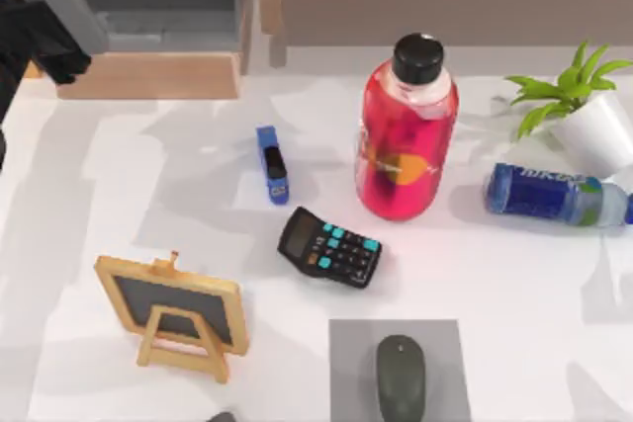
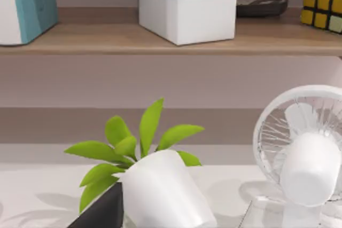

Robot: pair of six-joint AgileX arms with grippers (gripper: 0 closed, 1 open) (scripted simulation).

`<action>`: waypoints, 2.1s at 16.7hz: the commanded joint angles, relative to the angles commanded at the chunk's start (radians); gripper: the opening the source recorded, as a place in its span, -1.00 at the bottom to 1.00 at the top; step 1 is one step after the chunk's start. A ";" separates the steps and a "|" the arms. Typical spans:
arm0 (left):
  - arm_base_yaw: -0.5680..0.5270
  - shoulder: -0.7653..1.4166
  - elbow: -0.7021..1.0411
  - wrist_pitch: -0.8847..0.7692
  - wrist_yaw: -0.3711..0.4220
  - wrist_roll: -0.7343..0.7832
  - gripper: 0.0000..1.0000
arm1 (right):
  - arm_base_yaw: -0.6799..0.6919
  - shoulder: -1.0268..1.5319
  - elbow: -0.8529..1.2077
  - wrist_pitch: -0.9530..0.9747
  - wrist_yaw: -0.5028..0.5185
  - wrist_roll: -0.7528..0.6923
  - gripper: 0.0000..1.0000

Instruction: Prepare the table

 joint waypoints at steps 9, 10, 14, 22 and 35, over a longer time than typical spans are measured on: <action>-0.576 -0.040 0.209 -0.150 -0.468 -0.518 1.00 | 0.000 0.000 0.000 0.000 0.000 0.000 1.00; -0.618 -0.024 0.273 -0.180 -0.518 -0.582 1.00 | 0.000 0.000 0.000 0.000 0.000 0.000 1.00; -0.736 0.088 0.552 -0.332 -0.698 -0.834 1.00 | 0.000 0.000 0.000 0.000 0.000 0.000 1.00; -0.835 0.377 1.017 -0.630 -0.930 -1.220 1.00 | 0.000 0.000 0.000 0.000 0.000 0.000 1.00; -0.869 0.472 1.161 -0.725 -0.984 -1.284 1.00 | 0.000 0.000 0.000 0.000 0.000 0.000 1.00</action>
